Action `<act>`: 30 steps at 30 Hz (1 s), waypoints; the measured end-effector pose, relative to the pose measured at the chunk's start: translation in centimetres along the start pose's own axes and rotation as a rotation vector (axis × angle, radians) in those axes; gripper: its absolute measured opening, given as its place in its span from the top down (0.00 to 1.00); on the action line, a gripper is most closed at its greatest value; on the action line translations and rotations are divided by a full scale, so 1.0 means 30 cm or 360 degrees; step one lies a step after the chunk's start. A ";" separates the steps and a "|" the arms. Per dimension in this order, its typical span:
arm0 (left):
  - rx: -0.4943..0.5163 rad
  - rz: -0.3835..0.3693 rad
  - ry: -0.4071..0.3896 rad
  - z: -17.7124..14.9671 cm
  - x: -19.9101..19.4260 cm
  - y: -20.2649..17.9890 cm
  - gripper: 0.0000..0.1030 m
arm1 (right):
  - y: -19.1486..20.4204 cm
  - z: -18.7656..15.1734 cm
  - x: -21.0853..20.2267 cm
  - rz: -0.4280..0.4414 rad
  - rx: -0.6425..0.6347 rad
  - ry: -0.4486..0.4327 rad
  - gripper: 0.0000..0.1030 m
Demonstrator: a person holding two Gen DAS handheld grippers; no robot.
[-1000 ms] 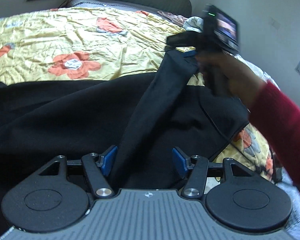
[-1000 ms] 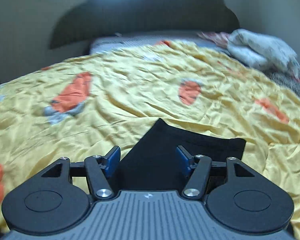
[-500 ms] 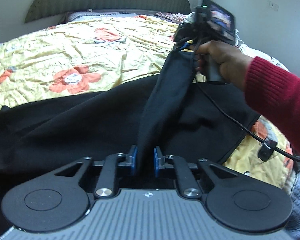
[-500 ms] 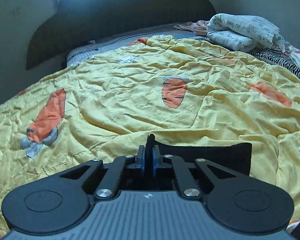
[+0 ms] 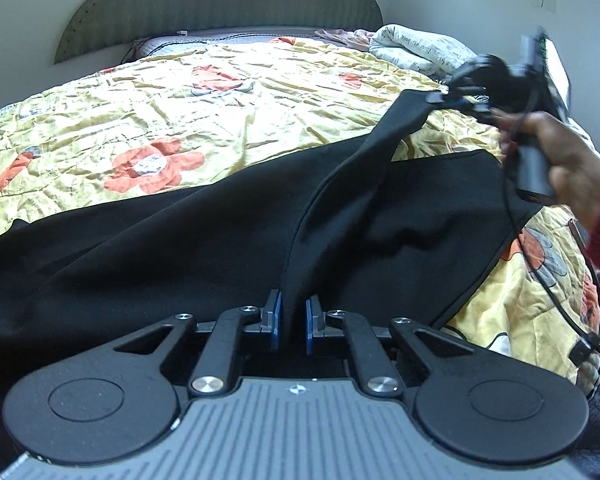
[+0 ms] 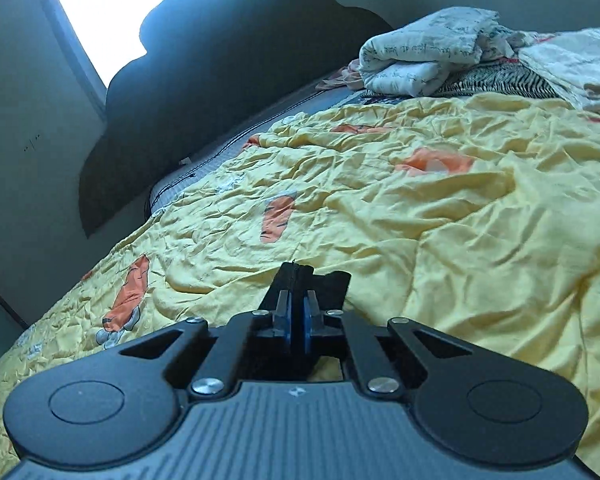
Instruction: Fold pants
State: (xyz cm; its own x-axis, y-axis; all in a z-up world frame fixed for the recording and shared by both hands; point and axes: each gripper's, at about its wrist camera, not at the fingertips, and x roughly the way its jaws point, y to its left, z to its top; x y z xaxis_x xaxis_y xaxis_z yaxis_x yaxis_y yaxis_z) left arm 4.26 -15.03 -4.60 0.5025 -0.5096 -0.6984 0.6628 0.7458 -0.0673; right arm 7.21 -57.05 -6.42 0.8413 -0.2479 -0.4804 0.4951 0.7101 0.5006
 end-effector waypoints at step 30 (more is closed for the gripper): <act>0.0091 0.0016 -0.0023 0.000 0.020 -0.050 0.77 | -0.002 -0.016 0.246 0.0155 0.0328 0.0238 0.88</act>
State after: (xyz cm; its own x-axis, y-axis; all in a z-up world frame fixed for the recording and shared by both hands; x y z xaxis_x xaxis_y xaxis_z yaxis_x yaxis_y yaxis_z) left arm 3.56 -16.46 -4.92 0.5172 -0.5085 -0.6885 0.6879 0.7255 -0.0191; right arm 13.29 -58.60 -10.34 0.8532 -0.0738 -0.5163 0.4600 0.5730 0.6783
